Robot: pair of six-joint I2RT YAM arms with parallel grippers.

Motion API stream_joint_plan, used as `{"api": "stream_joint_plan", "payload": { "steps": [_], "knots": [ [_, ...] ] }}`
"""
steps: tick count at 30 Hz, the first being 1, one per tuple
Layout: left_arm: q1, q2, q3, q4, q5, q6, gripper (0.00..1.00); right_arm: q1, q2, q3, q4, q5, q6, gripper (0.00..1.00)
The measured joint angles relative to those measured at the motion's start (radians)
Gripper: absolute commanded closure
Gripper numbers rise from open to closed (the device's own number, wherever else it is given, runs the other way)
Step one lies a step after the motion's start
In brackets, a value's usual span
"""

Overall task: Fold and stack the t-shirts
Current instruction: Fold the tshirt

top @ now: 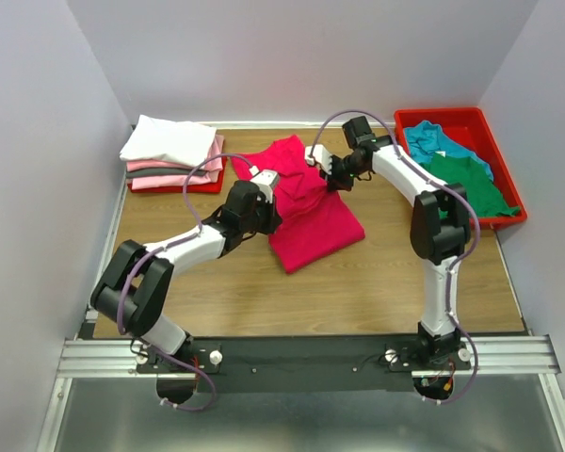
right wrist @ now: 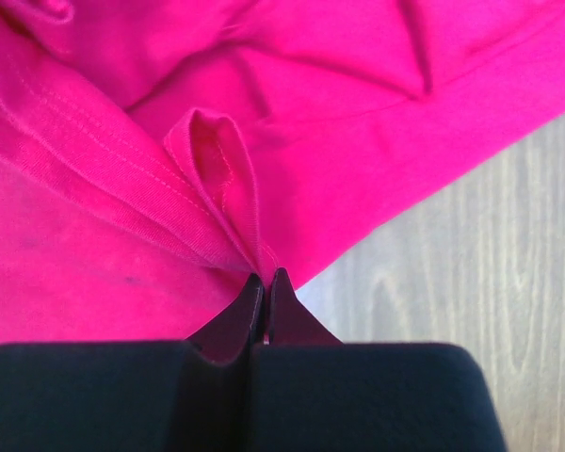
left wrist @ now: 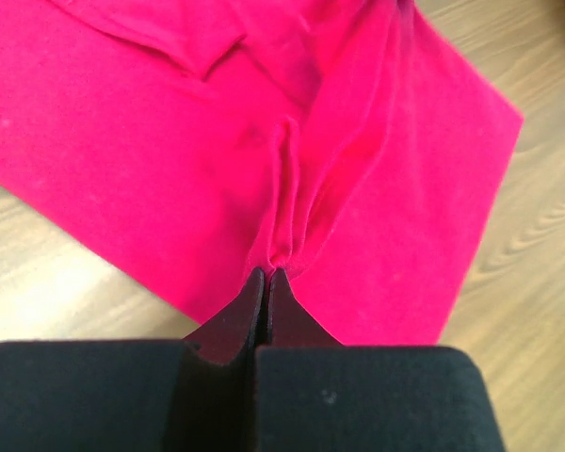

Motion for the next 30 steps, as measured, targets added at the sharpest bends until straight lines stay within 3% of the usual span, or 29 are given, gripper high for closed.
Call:
{"api": "stream_joint_plan", "payload": {
  "steps": [9,26,28,30],
  "knots": [
    [0.058,0.098,0.071,-0.031,0.038,0.064,1.00,0.005,0.122,0.130,0.035,0.037,0.121,1.00],
    [0.096,0.171,0.136,-0.045,0.042,0.097,1.00,0.008,0.130,0.132,0.048,0.052,0.157,0.99],
    [0.097,0.174,0.140,-0.045,0.042,0.100,0.96,0.008,0.132,0.132,0.049,0.056,0.159,0.91],
    [0.097,0.181,0.150,-0.049,0.042,0.103,0.81,0.008,0.136,0.133,0.050,0.060,0.166,0.75]
  ]
}}
